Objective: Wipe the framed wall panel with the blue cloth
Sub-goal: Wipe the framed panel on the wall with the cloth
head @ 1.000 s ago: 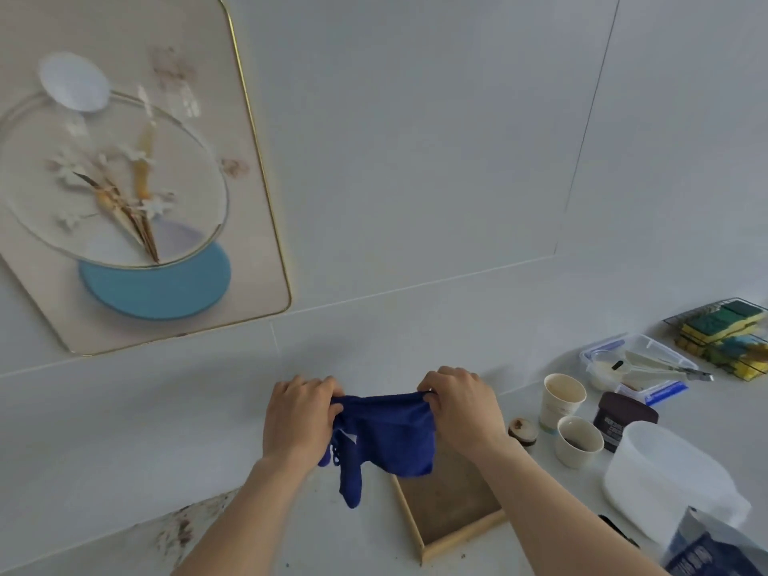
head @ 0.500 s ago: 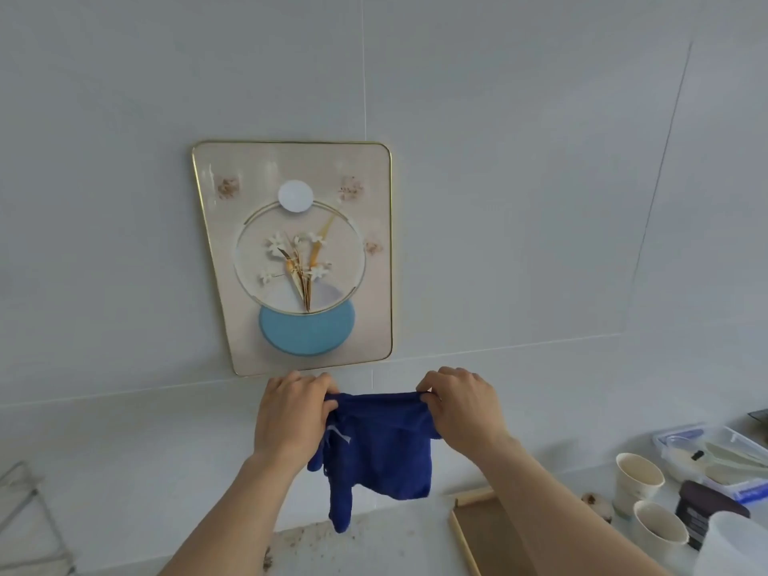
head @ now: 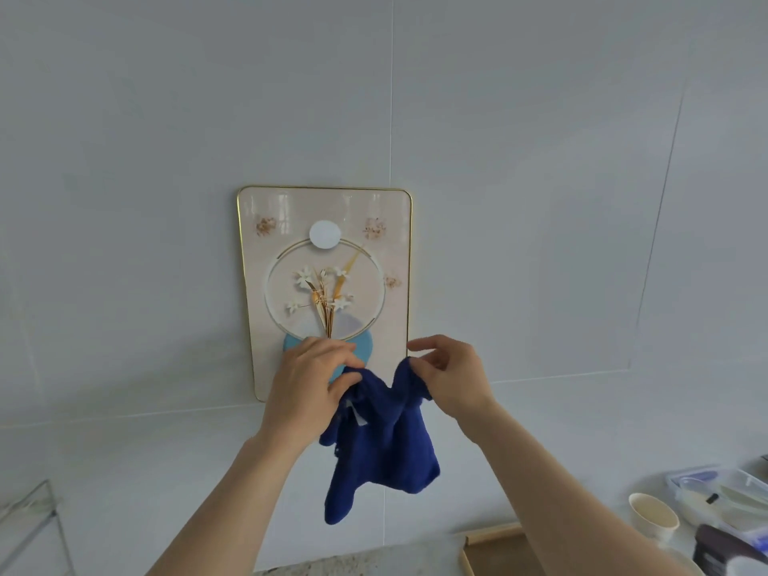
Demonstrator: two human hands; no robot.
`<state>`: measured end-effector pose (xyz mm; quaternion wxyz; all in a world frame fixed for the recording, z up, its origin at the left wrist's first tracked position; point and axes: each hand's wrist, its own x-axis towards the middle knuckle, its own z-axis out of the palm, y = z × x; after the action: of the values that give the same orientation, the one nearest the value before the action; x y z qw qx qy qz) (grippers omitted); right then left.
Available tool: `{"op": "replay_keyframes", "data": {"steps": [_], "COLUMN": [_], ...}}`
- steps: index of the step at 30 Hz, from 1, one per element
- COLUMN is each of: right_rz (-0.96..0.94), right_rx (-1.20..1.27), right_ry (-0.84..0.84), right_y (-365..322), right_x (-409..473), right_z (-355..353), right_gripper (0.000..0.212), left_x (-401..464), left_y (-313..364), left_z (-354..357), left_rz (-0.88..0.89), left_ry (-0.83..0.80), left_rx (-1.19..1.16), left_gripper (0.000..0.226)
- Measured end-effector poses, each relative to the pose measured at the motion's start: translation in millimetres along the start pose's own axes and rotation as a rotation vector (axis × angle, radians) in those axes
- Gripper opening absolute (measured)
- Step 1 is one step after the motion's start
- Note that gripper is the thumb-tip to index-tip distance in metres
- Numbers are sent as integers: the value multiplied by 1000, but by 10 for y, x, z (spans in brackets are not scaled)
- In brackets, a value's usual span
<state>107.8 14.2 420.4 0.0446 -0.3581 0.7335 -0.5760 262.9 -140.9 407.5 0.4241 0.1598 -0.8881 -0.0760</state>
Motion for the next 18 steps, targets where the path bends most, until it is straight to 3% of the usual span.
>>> {"op": "replay_keyframes", "data": {"steps": [9, 13, 18], "right_rz": [200, 274, 366], "right_rx": [545, 551, 447], "right_ry": [-72, 20, -175], "right_y": [-292, -257, -66], "right_x": [-21, -15, -38], "right_z": [-31, -54, -112], "right_gripper": [13, 27, 61], "left_x": [211, 232, 262], "left_y": [349, 411, 463], "left_z": [174, 282, 383], "left_rz": [-129, -157, -234], "left_ry": [-87, -40, 80], "left_rx": [-551, -625, -729], "left_gripper": [10, 13, 14]}}
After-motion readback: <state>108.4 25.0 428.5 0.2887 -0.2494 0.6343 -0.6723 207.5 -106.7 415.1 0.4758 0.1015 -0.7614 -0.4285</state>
